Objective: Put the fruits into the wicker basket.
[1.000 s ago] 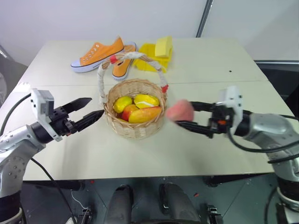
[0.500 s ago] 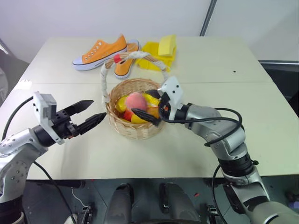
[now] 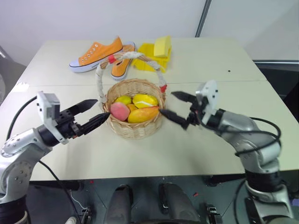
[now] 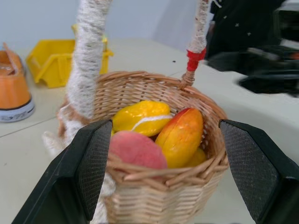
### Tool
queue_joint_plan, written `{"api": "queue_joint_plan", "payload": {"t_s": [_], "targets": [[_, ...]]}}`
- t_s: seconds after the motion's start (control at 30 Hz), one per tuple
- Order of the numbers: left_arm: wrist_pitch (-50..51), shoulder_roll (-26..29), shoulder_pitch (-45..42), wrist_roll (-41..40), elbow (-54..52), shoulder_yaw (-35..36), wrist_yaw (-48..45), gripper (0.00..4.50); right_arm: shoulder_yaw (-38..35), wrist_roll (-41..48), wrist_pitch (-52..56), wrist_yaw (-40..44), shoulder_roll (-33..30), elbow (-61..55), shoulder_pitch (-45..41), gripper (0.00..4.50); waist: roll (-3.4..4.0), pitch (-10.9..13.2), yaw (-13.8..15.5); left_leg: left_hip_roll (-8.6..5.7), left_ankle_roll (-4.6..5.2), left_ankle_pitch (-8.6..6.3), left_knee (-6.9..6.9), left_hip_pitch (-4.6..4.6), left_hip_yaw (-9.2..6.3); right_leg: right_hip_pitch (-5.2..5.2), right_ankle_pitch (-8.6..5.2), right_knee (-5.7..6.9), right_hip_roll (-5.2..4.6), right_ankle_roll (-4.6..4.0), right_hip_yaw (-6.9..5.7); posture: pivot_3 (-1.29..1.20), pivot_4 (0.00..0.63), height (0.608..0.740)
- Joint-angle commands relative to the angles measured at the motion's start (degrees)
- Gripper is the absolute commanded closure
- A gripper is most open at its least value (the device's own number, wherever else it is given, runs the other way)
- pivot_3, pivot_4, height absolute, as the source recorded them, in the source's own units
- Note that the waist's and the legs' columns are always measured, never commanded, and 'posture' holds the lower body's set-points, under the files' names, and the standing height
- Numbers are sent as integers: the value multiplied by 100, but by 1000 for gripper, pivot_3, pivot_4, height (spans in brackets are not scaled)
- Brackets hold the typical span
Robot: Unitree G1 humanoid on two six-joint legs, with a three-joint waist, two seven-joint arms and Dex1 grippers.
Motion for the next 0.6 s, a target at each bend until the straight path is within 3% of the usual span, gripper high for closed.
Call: {"api": "queue_joint_plan", "payload": {"t_s": [0.03,0.13,0.37,0.6], "targets": [[-84,-63,-192,-65,-34,-61,44,611,117,-386,-549,-231,356,631,-323,22,0,0,12,3,0,0,-4,-2,-1,-3,0,0,5,0,0,0,150,740],[-79,-122,-216,-58,-90,-112,98,611,95,-442,-727,-278,617,989,-493,862,1,1,17,5,0,0,-13,-3,-1,-8,-1,1,8,4,1,0,150,740],[-130,-225,-59,-52,-230,-101,168,611,-83,-312,-900,-164,688,875,-489,4393,1,1,18,5,1,0,-18,-3,-2,-9,-3,1,8,7,3,0,150,740],[-158,-305,-88,0,-215,-224,181,611,-1398,-415,-1289,-520,-42,1007,-354,4485,3,2,72,1,0,0,-15,-8,-1,-8,-4,-1,4,6,4,0,150,740]]}}
